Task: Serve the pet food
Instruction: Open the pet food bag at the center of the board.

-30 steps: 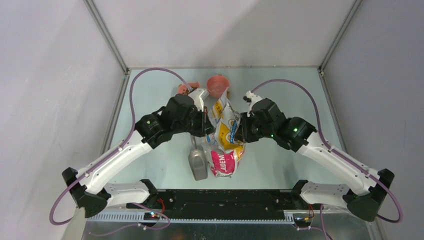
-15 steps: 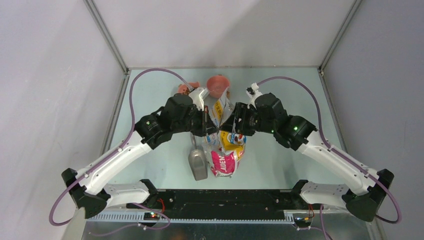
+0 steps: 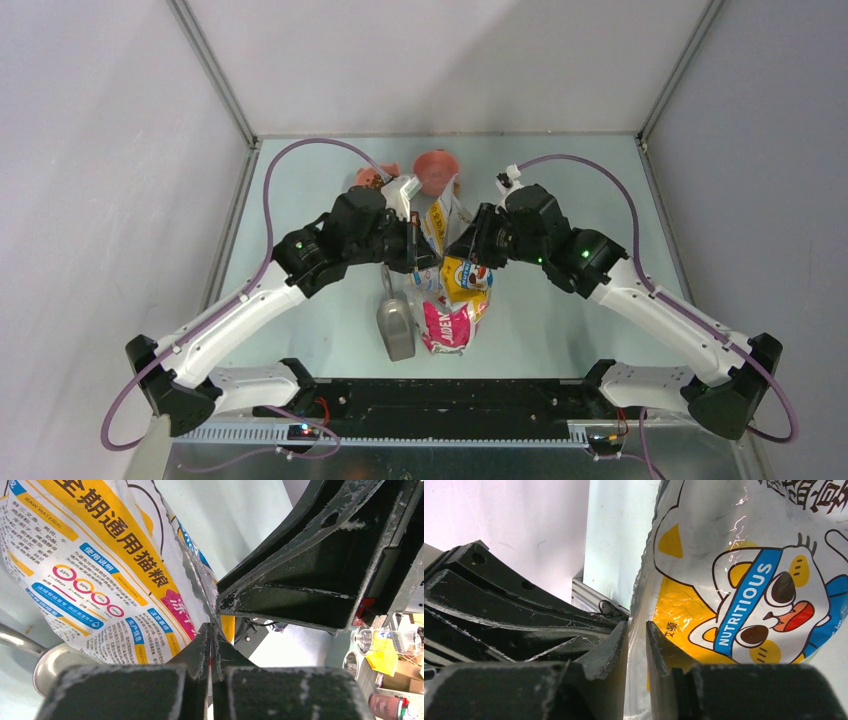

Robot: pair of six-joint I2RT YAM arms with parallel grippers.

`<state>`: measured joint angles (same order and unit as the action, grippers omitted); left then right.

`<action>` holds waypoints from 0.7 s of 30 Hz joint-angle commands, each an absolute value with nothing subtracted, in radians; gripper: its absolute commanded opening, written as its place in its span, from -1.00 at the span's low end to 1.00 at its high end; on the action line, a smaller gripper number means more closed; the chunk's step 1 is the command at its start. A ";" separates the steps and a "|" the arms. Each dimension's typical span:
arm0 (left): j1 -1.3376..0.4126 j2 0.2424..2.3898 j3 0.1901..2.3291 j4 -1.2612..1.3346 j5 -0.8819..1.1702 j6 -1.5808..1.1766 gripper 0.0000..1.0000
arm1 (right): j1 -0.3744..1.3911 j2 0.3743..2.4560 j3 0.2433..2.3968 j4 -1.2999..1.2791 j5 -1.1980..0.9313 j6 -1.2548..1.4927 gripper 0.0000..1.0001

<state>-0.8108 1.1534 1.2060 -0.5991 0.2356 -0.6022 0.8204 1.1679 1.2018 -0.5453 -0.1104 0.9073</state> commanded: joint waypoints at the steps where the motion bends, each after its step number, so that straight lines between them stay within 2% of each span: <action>1: -0.809 1.160 1.199 -0.590 0.253 -0.600 -1.00 | 0.818 1.174 1.224 -0.542 -0.083 0.901 -0.54; 5: -0.810 1.159 1.201 -0.590 0.255 -0.598 -1.00 | 0.821 1.197 1.224 -0.537 -0.097 0.886 -0.59; 12: -0.809 1.155 1.200 -0.590 0.253 -0.595 -1.00 | 0.827 1.227 1.224 -0.525 -0.102 0.871 -0.54; 14: -0.809 1.155 1.199 -0.591 0.250 -0.594 -1.00 | 0.834 1.234 1.224 -0.520 -0.104 0.849 -0.66; 15: -0.809 1.156 1.200 -0.592 0.247 -0.593 -1.00 | 0.836 1.236 1.224 -0.517 -0.107 0.828 -0.87; 16: -0.809 1.155 1.200 -0.594 0.243 -0.592 -1.00 | 0.839 1.237 1.224 -0.518 -0.107 0.821 -0.96; 21: -0.809 1.150 1.210 -0.659 0.131 -0.578 -1.00 | 0.853 1.220 1.224 -0.559 -0.055 0.765 -1.00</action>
